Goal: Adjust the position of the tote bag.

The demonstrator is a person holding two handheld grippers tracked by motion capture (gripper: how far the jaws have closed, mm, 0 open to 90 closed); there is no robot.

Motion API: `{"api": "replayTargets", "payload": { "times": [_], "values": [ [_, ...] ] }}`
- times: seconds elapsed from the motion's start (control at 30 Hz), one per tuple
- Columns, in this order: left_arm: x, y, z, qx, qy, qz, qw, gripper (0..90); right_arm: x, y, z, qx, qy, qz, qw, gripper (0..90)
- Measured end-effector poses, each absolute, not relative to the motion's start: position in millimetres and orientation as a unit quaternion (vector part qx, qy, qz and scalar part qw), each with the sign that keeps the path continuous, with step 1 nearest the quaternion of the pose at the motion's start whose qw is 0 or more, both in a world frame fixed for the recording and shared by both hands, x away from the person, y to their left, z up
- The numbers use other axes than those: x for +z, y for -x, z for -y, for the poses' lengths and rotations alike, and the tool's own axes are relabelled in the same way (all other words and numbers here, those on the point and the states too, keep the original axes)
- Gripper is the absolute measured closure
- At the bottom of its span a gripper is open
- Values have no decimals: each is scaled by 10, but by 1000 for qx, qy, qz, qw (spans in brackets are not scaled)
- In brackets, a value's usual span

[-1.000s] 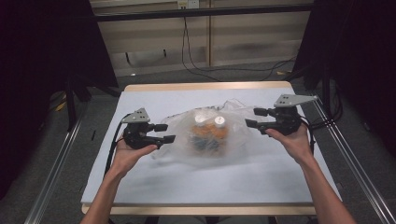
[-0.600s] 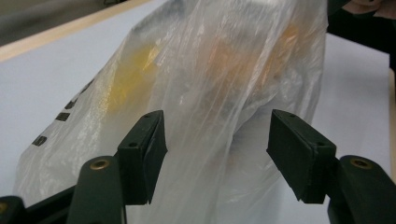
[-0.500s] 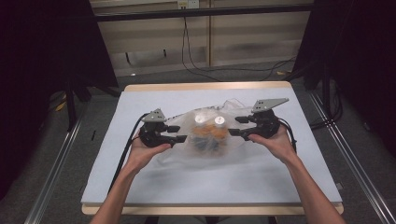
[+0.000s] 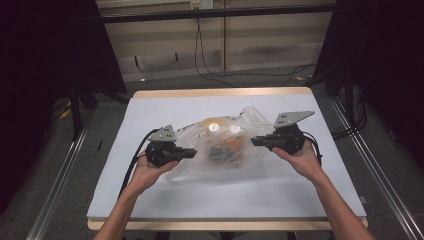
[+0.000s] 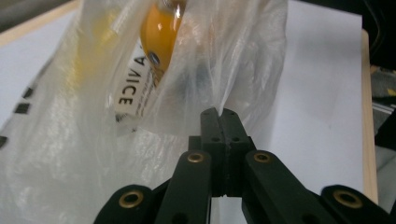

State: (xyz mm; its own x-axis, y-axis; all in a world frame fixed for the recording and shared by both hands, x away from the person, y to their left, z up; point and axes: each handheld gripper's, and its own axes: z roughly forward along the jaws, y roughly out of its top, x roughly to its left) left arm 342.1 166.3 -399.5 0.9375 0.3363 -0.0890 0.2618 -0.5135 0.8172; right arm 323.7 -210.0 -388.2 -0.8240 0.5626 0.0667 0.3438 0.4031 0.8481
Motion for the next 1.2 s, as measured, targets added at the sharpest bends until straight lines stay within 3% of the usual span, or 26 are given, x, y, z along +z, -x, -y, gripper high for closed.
{"api": "replayTargets", "payload": {
  "times": [0.4, 0.5, 1.2],
  "values": [
    [-4208, -3469, -1640, 26, -890, -173, 421, 900, -3923, -3159, 2108, 458, -266, -840, 116, 899],
    [-4288, -3494, -1646, 19, -893, -177, 414, 900, -4133, -3218, 2176, 443, -287, -843, 103, 900],
    [-4723, -3587, -1532, -7, -917, -187, 353, 900, -4718, -3376, 2179, 380, -308, -870, 68, 897]
  ]
}}
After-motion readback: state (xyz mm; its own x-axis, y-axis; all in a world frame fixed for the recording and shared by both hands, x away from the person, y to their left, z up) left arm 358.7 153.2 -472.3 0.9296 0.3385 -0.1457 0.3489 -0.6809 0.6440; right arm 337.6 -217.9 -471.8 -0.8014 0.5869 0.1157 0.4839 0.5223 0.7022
